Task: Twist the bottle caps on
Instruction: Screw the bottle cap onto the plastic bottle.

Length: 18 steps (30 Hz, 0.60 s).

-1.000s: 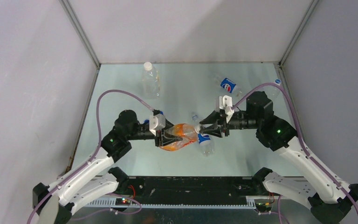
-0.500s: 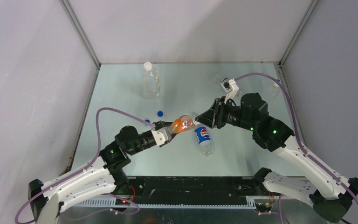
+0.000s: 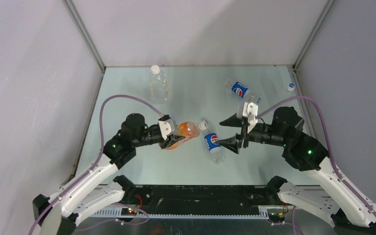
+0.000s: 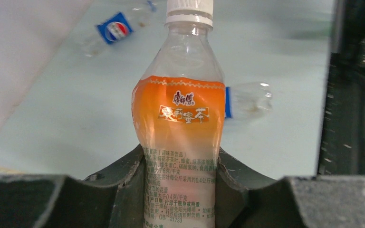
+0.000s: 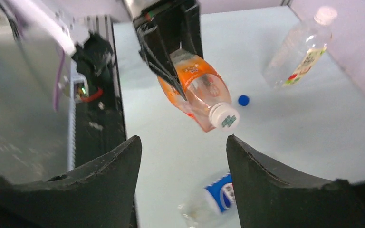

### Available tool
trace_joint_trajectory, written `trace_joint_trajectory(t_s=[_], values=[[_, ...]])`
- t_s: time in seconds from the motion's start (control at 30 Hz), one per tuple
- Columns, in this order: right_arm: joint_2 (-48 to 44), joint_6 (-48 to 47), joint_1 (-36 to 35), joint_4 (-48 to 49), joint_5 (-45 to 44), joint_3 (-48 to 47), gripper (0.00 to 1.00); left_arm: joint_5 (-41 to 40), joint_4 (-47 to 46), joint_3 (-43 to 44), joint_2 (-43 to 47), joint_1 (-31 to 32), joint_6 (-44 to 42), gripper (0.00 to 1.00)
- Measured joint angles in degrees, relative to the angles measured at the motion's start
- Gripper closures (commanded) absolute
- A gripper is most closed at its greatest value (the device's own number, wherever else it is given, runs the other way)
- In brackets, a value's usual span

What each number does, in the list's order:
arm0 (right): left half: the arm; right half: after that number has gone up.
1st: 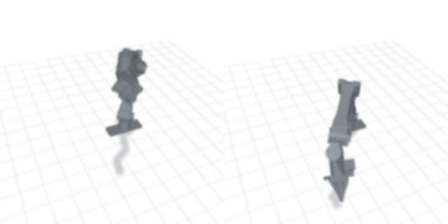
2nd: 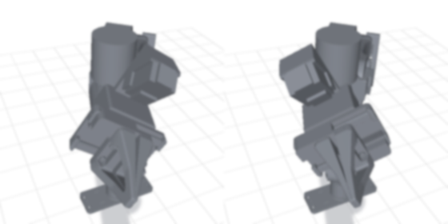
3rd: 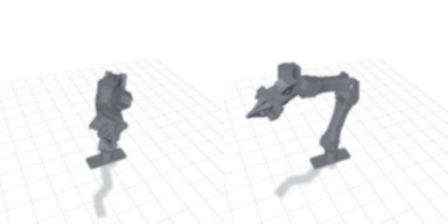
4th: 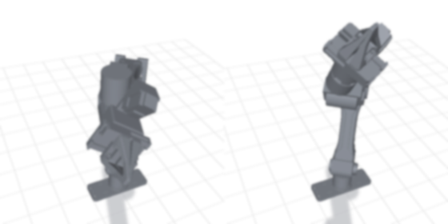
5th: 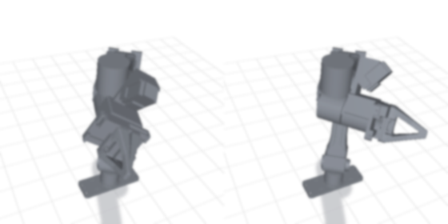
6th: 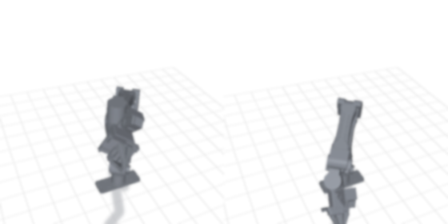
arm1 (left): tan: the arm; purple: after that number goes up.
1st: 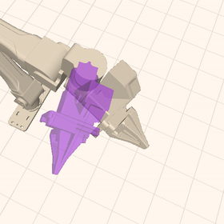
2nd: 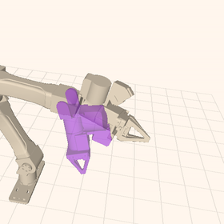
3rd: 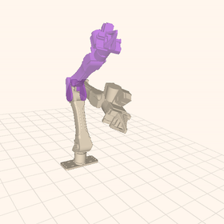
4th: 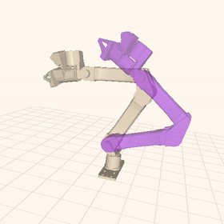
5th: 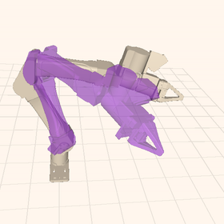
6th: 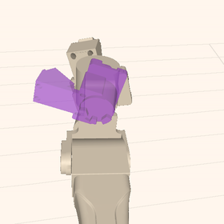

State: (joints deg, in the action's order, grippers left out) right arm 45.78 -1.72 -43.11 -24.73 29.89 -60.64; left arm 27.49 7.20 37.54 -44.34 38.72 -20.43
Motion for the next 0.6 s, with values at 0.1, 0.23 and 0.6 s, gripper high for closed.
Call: trace_joint_trajectory(t_s=[0.1,0.23,0.6], values=[[-0.66,-13.53,-0.07,-3.21,3.21,0.00,0.33,8.61,6.10,4.33,-2.95,-1.92,-0.20,1.00],[0.22,-27.82,-0.44,-6.60,5.11,0.00,0.35,16.55,11.85,8.76,-5.77,-2.38,-1.11,1.00],[3.30,-41.00,-2.86,-7.89,6.75,0.00,0.45,25.81,16.48,12.20,-10.43,-2.49,-2.14,1.00]])
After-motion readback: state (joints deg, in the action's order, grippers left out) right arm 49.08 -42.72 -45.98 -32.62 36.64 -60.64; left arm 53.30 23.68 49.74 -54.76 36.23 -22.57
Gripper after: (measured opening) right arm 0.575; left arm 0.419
